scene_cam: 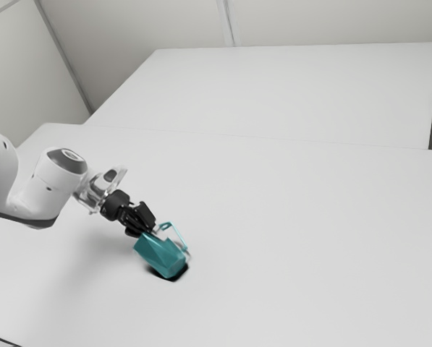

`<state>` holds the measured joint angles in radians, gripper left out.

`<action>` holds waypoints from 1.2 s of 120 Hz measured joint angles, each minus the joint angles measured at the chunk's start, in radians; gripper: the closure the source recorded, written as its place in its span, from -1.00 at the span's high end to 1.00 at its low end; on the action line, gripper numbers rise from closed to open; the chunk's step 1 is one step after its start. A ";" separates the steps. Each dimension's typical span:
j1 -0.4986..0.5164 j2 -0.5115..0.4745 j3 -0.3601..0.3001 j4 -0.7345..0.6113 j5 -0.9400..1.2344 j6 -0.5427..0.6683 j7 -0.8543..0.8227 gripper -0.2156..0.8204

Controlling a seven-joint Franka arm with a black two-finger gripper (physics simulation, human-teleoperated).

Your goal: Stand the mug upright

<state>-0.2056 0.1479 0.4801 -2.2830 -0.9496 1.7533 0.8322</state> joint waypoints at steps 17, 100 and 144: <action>-0.020 -0.028 0.000 -0.001 -0.005 -0.001 -0.013 -0.91; -0.073 -0.137 -0.063 0.087 0.197 0.170 -0.196 -0.93; -0.016 -0.135 -0.221 0.168 0.548 0.302 -0.395 -0.93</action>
<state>-0.2217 0.0128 0.2590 -2.1153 -0.4021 2.0552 0.4367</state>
